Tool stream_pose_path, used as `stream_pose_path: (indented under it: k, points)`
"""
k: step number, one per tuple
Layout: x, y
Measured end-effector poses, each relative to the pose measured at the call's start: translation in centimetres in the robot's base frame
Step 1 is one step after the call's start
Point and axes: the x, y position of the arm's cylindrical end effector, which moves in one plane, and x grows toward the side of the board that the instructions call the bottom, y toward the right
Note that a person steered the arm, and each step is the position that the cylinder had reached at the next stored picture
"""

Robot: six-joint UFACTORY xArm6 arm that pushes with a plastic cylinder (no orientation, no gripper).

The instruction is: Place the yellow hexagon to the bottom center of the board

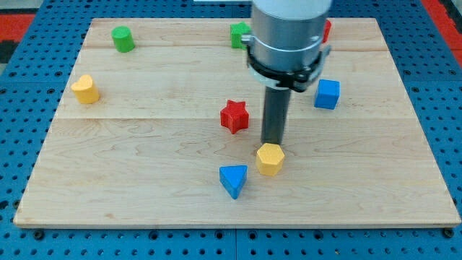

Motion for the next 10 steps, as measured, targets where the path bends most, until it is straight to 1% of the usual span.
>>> stream_pose_path:
  k: [1,3,5,7,10]
  points:
    - [1.1,0.5]
    - [1.1,0.5]
    - [2.3,0.5]
    - [5.9,0.5]
    - [5.9,-4.9]
